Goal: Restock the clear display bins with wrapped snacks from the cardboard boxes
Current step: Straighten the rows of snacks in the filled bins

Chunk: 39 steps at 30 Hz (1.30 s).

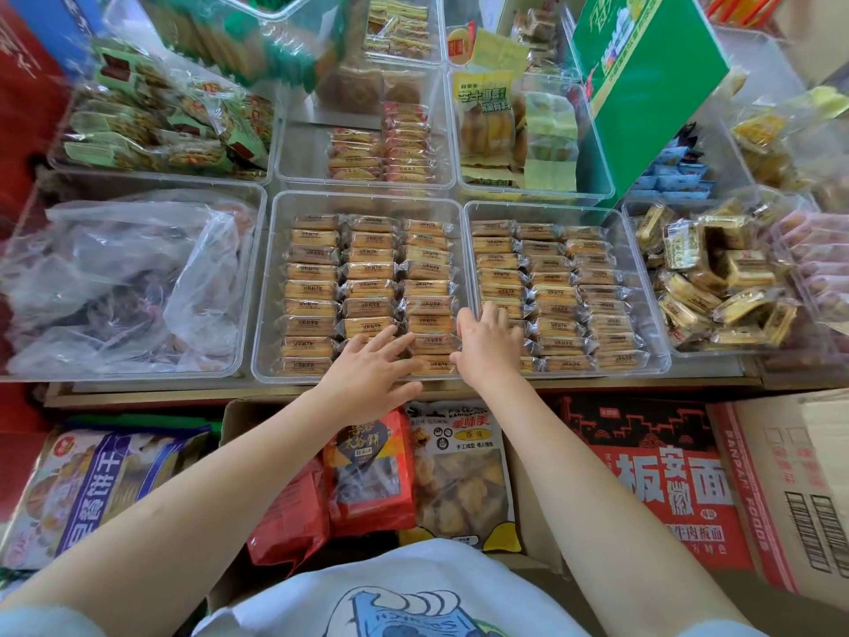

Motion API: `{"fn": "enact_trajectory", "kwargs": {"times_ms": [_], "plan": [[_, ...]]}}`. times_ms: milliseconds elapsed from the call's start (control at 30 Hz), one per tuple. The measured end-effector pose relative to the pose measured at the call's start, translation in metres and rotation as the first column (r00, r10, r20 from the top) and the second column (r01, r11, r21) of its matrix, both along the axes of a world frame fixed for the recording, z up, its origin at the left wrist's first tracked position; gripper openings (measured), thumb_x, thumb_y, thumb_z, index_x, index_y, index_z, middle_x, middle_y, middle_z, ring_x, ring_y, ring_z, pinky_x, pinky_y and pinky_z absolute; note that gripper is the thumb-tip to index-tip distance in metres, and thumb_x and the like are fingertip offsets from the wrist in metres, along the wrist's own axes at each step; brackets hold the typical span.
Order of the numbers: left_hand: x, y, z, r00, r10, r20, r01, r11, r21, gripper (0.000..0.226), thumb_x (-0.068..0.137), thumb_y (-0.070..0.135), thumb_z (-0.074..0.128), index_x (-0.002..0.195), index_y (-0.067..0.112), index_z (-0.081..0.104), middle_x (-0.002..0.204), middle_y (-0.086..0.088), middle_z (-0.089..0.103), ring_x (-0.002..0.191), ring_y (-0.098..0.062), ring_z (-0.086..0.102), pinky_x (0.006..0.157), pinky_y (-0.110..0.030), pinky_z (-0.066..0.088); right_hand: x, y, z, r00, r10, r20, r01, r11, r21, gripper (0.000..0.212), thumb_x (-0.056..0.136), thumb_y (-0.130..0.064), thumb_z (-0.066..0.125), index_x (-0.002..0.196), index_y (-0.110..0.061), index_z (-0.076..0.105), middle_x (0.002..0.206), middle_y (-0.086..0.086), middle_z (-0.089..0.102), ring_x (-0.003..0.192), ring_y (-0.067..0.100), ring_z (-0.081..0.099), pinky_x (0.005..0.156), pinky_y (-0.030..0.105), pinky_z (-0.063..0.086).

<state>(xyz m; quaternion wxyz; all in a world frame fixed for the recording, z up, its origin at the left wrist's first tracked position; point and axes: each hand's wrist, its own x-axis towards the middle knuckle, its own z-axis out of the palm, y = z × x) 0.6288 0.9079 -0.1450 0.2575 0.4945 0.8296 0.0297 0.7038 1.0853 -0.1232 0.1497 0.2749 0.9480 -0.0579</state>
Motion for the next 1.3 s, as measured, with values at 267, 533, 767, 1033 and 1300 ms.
{"fn": "enact_trajectory", "kwargs": {"times_ms": [267,533,767,1033,1300], "plan": [[-0.001,0.003,0.008,0.994,-0.065,-0.091,0.061,0.997,-0.043,0.055,0.103,0.061,0.020,0.151,0.041,0.038,0.168,0.004,0.015,0.156,-0.023,0.000,0.122,-0.051,0.008,0.008,0.008,-0.005,0.988,-0.110,-0.106,0.079,0.962,-0.261,0.014,0.091,-0.031,0.070,0.105,-0.031,0.072,0.159,0.009,0.026,0.147,0.031,0.018,0.114,0.053,0.027],[-0.016,0.015,0.017,0.993,0.104,-0.053,-0.099,0.991,0.093,0.063,0.100,0.063,0.022,0.155,0.032,0.034,0.168,0.003,0.015,0.155,-0.020,0.005,0.122,-0.045,0.013,-0.023,0.022,0.005,0.937,-0.163,-0.308,0.083,0.963,-0.256,0.019,0.098,-0.028,0.058,0.113,-0.021,0.069,0.152,0.012,0.035,0.141,0.033,0.033,0.106,0.048,0.039],[-0.028,0.026,0.004,0.987,0.155,-0.046,-0.155,0.988,-0.008,0.066,0.103,0.059,0.027,0.161,0.029,0.014,0.169,0.003,0.000,0.156,-0.019,-0.006,0.123,-0.048,0.013,-0.044,0.026,-0.015,0.976,-0.116,-0.185,0.098,0.989,-0.108,0.026,0.097,-0.034,0.062,0.120,-0.022,0.062,0.153,0.013,0.031,0.140,0.031,0.029,0.105,0.051,0.035],[-0.025,0.026,-0.004,0.995,0.091,-0.047,-0.092,0.996,-0.004,0.066,0.104,0.059,0.026,0.161,0.029,0.013,0.168,0.008,0.002,0.155,-0.018,-0.006,0.123,-0.047,0.013,-0.030,0.015,-0.030,0.914,-0.197,-0.353,0.170,0.980,-0.109,0.014,0.092,-0.026,0.069,0.102,-0.017,0.073,0.151,0.013,0.041,0.139,0.032,0.034,0.103,0.050,0.037],[-0.023,0.024,-0.008,0.995,0.089,-0.034,-0.088,0.995,0.041,0.065,0.103,0.060,0.024,0.160,0.028,0.020,0.169,0.006,0.004,0.155,-0.017,-0.006,0.122,-0.044,0.009,-0.023,0.010,-0.037,0.918,-0.084,-0.388,0.103,0.994,0.029,0.012,0.085,-0.016,0.077,0.096,-0.013,0.075,0.140,0.021,0.051,0.129,0.038,0.048,0.092,0.051,0.045]]}}
